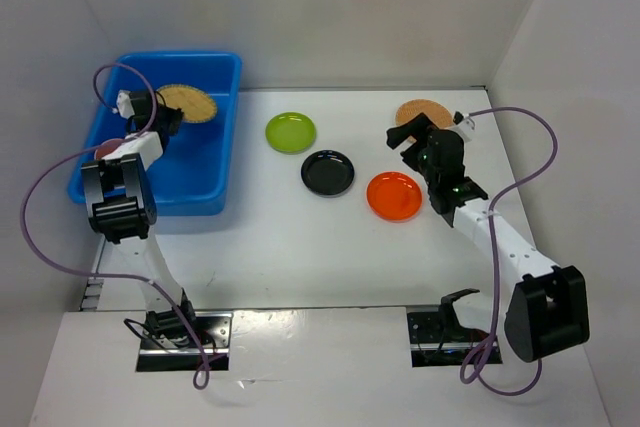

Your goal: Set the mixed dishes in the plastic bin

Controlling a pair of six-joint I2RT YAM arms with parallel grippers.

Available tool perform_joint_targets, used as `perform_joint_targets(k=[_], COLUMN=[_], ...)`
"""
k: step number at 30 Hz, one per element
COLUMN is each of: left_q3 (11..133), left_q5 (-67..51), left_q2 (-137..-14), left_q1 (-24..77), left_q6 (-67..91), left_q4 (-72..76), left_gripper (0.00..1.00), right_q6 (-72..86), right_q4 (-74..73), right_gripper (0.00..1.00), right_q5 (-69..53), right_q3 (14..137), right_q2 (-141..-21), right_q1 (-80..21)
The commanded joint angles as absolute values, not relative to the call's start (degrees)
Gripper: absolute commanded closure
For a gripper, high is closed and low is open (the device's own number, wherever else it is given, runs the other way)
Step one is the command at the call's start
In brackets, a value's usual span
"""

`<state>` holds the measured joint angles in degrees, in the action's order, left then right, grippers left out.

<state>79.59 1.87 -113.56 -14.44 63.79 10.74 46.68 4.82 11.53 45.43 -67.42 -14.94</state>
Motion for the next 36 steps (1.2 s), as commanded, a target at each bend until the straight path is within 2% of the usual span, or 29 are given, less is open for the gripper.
perform_joint_targets(k=[1, 9, 12, 14, 18, 22, 31, 36], left_q3=[84.1, 87.6, 88.7, 89.6, 91.8, 92.5, 91.8, 86.8], left_q5=[7.6, 9.7, 9.7, 9.7, 7.7, 6.3, 17.7, 21.4], left_q2=[-115.7, -121.1, -121.7, -122.3, -122.8, -122.3, -112.6, -105.2], left_q1=[-14.2, -13.0, -13.0, -13.0, -13.0, -12.5, -9.8, -9.2], left_q6=[67.1, 70.1, 70.1, 69.0, 68.1, 67.6, 60.3, 57.5], left_q4=[13.5, 10.4, 8.7, 8.7, 6.4, 2.1, -4.0, -2.6], left_gripper=[1.00, 1.00, 0.94, 0.73, 0.19, 0.00, 0.00, 0.00], right_q6=[47.2, 47.2, 47.2, 48.6, 49.3, 49.3, 49.3, 47.8], right_q4=[7.0, 8.1, 8.1, 6.9, 5.6, 6.8, 9.8, 10.5], right_gripper=[0.01, 0.01, 0.01, 0.01, 0.01, 0.01, 0.01, 0.01], right_q5=[13.6, 13.1, 14.4, 18.0, 17.4, 16.1, 12.6, 13.2], right_q3=[45.3, 47.5, 47.5, 47.5, 49.6, 51.2, 52.9, 53.4], right_q2=[-68.2, -72.3, -74.2, -77.3, -83.7, -88.1, -92.1, -92.1], right_q1=[-14.6, -14.1, -14.1, -13.0, -11.2, -9.9, -3.3, 0.6])
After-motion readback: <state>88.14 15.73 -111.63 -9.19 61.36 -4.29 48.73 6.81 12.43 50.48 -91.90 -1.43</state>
